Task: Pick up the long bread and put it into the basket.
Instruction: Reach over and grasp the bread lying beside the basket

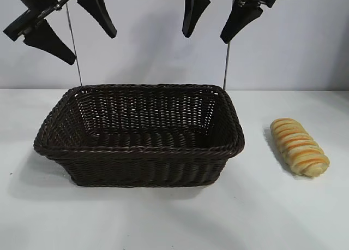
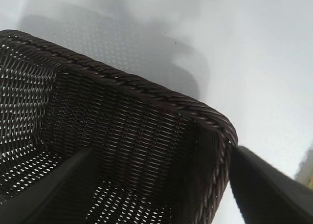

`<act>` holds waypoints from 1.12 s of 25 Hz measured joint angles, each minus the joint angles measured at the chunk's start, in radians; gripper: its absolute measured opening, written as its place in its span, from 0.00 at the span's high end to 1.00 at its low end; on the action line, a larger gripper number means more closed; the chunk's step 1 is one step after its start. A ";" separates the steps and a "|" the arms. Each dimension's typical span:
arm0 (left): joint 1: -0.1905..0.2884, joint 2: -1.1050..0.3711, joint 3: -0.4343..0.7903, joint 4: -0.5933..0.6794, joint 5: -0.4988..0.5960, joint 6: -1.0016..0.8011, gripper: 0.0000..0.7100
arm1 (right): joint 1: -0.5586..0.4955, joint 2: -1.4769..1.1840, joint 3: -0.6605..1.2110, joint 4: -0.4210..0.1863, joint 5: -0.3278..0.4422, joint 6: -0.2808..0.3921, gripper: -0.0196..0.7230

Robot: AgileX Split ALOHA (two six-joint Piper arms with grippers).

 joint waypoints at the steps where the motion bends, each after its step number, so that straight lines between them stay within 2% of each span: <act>1: 0.000 0.000 0.000 0.000 0.000 0.000 0.17 | -0.006 0.000 0.000 -0.013 0.000 0.006 0.23; 6: 0.000 0.000 0.000 0.000 -0.001 0.000 0.17 | -0.083 0.000 0.000 -0.079 0.000 0.012 0.23; 14: 0.000 0.000 0.000 0.000 -0.001 -0.001 0.17 | -0.228 0.000 0.001 -0.098 -0.001 0.032 0.23; 19: 0.000 0.000 0.000 0.000 -0.001 -0.001 0.17 | -0.261 0.000 0.037 -0.100 -0.001 0.035 0.23; 28: 0.000 0.000 0.000 0.000 -0.002 -0.001 0.17 | -0.264 0.000 0.214 -0.100 -0.005 0.053 0.23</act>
